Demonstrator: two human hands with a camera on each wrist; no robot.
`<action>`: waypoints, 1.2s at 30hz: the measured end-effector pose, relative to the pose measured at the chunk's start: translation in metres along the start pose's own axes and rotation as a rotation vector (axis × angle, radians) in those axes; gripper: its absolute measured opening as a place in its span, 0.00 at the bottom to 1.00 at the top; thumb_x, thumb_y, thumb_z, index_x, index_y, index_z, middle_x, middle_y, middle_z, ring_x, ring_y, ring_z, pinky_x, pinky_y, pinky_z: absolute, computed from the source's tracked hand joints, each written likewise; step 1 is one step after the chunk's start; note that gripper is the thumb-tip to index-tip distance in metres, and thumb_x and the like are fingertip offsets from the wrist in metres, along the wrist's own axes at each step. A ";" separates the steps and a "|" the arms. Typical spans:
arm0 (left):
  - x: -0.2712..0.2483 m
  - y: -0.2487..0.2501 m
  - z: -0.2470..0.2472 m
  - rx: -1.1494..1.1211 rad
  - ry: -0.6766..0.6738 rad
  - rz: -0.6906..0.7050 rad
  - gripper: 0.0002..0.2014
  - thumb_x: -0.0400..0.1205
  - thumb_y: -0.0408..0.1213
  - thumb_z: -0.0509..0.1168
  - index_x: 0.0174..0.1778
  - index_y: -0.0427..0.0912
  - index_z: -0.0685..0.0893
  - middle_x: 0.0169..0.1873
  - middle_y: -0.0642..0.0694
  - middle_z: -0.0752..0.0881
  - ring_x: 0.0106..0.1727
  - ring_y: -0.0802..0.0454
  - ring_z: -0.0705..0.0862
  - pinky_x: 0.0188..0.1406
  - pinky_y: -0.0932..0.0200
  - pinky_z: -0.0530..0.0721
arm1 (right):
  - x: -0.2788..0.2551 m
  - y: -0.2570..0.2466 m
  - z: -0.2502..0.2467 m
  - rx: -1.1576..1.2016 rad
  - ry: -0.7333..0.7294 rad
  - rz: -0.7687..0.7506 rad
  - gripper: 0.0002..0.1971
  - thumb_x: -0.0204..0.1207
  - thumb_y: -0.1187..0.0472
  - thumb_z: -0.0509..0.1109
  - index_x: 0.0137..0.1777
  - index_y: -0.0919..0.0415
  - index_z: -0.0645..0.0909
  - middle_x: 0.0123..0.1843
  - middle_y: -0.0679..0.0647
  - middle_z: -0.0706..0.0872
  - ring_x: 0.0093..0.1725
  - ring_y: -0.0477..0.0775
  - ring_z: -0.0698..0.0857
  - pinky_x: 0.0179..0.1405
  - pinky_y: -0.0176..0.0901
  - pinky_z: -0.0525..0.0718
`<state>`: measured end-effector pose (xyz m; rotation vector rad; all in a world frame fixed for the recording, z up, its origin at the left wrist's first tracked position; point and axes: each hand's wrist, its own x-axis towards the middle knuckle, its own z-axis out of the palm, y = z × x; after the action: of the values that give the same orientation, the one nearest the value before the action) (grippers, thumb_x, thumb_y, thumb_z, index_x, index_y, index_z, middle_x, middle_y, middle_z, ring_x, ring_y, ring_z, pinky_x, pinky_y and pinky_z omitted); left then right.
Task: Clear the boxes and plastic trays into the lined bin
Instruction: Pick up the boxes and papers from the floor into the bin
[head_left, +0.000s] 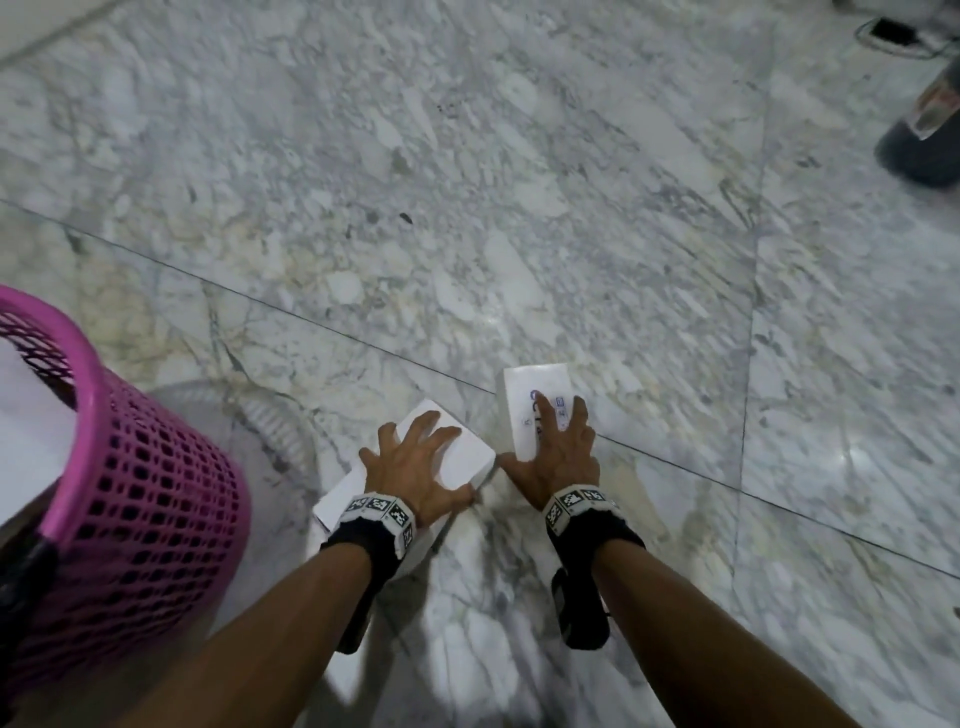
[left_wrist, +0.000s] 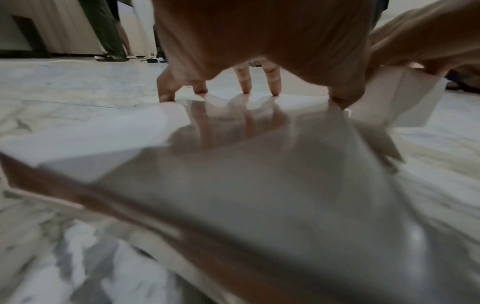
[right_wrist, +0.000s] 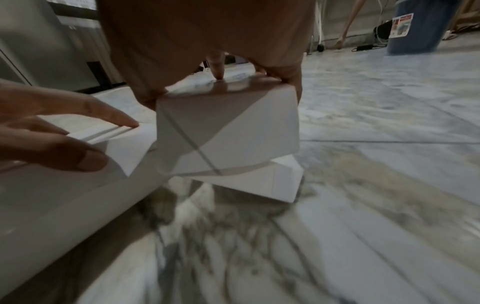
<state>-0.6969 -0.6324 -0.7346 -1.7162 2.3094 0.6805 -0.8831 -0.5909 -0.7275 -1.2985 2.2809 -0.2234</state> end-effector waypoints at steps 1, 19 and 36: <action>0.000 0.001 -0.007 -0.025 0.020 -0.024 0.45 0.60 0.74 0.63 0.76 0.69 0.64 0.82 0.63 0.57 0.78 0.38 0.57 0.67 0.32 0.63 | 0.003 -0.004 -0.007 0.006 0.007 -0.011 0.51 0.62 0.35 0.73 0.82 0.40 0.50 0.85 0.57 0.45 0.77 0.67 0.61 0.67 0.65 0.74; -0.198 0.012 -0.414 -0.368 0.269 -0.550 0.42 0.63 0.70 0.68 0.75 0.70 0.65 0.82 0.64 0.56 0.81 0.36 0.56 0.73 0.28 0.60 | -0.145 -0.259 -0.330 0.073 -0.160 -0.360 0.50 0.58 0.41 0.74 0.81 0.39 0.57 0.84 0.54 0.52 0.75 0.65 0.65 0.64 0.64 0.78; -0.268 -0.189 -0.383 -0.678 0.393 -1.243 0.49 0.64 0.73 0.67 0.80 0.59 0.61 0.84 0.56 0.55 0.83 0.38 0.56 0.78 0.31 0.59 | -0.199 -0.468 -0.175 -0.138 -0.524 -0.678 0.42 0.66 0.36 0.69 0.80 0.39 0.58 0.86 0.49 0.46 0.81 0.59 0.59 0.70 0.63 0.75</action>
<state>-0.3877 -0.6235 -0.3362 -3.2003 0.6643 0.8673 -0.5326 -0.6901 -0.3327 -1.9028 1.3924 0.0511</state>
